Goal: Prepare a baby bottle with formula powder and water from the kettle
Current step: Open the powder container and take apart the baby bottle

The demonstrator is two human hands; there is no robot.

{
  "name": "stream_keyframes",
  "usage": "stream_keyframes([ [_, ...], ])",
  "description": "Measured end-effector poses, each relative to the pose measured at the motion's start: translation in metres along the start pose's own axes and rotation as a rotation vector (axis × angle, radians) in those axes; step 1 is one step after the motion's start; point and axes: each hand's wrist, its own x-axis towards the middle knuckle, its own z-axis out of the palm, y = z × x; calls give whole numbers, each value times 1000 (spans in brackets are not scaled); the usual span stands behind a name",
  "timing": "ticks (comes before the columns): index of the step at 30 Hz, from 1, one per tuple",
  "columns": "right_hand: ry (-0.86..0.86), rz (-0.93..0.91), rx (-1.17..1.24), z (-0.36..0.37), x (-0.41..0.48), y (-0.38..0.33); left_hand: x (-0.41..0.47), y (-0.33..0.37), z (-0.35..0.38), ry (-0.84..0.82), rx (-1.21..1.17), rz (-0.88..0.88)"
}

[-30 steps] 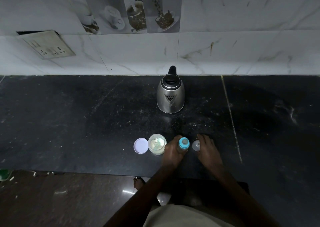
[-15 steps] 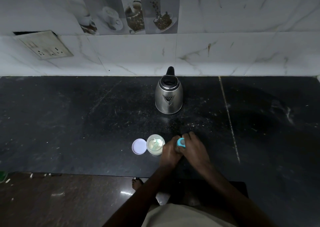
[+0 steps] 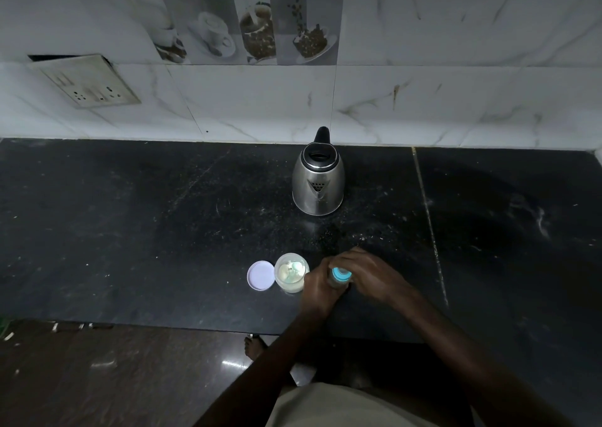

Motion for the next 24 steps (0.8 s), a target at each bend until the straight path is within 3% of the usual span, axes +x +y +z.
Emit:
stream_keyframes([
  [4,-50,310,-41,1,-4,-19,0,2,-1,49,7,29],
  [6,-20,359,-71,5,-3,-25,-3,5,-3,35,-14,18],
  [11,-17,163,-72,5,1,-19,-4,8,-4,40,-38,27],
  [16,-151,154,89,-14,3,-6,-2,2,-1,32,-58,-32],
  [20,-15,228,224,-42,8,4,-1,4,0,21,-5,-38],
  [24,187,450,293,-62,-14,34,-1,5,-1,8,47,-3],
])
